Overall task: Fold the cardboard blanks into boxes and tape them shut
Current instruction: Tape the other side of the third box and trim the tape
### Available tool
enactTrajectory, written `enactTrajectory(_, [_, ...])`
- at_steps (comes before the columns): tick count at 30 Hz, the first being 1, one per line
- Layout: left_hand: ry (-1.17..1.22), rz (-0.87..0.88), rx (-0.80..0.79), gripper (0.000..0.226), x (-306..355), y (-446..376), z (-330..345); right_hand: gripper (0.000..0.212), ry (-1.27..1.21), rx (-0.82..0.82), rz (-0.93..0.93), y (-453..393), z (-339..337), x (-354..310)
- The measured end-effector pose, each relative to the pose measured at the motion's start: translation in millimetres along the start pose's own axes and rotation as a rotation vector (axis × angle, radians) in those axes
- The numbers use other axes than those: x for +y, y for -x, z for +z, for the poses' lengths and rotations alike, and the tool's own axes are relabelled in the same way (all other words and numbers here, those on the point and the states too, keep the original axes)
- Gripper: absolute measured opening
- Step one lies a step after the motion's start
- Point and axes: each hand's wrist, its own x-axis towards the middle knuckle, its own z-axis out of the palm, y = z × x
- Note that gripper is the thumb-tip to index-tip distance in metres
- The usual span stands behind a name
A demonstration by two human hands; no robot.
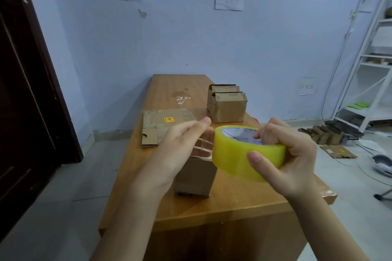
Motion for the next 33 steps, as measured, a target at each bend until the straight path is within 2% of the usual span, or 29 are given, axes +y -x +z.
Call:
enactTrajectory(4, [-0.102, 0.096, -0.024, 0.014, -1, 0, -3, 0.057, -0.077, 0.037, 0.056, 5, 0, 0])
enactTrajectory(6, [-0.119, 0.122, 0.002, 0.012, -3, 0, 3, 0.044, -0.073, 0.063, 0.074, 5, 0, -3])
enactTrajectory(8, [-0.196, 0.18, 0.097, 0.019, -7, 0, 14, 0.037, -0.025, 0.092, 0.088, 7, 1, -4])
enactTrajectory(11, [-0.646, 0.378, 0.303, 0.036, -13, 1, 22, 0.041, 0.054, 0.113, 0.124, 7, 8, -7])
enactTrajectory(12, [-0.783, 0.433, 0.363, 0.037, -12, 1, 21, 0.041, 0.071, 0.109, 0.139, 6, 10, -7])
enactTrajectory(14, [-0.865, 0.42, 0.427, 0.023, -8, 0, 16, 0.038, 0.103, 0.084, 0.196, 1, 12, -5])
enactTrajectory(16, [-0.865, 0.38, 0.479, 0.014, -11, -4, 8, 0.041, 0.168, 0.038, 0.25, -4, 9, 0])
enactTrajectory(20, [-0.793, 0.292, 0.466, 0.016, -14, -7, -10, 0.046, 0.305, -0.15, 0.352, -11, 7, 8])
enactTrajectory(23, [-0.72, 0.223, 0.451, 0.016, -13, -3, -28, 0.048, 0.709, -0.314, 0.303, -11, 5, 17])
enactTrajectory(24, [-0.71, 0.195, 0.403, 0.016, -12, -1, -32, 0.051, 0.748, -0.373, 0.348, -9, 5, 21])
enactTrajectory(28, [-0.462, 0.028, 0.231, 0.014, -9, -2, -41, 0.055, 0.497, -0.555, 0.504, 0, -4, 33])
enactTrajectory(31, [-0.369, -0.04, 0.242, 0.023, -16, -6, -46, 0.056, 0.319, -0.589, 0.584, 0, -7, 35])
enactTrajectory(33, [-0.392, -0.067, 0.271, 0.031, -26, -9, -47, 0.059, 0.3, -0.599, 0.591, 1, -6, 39])
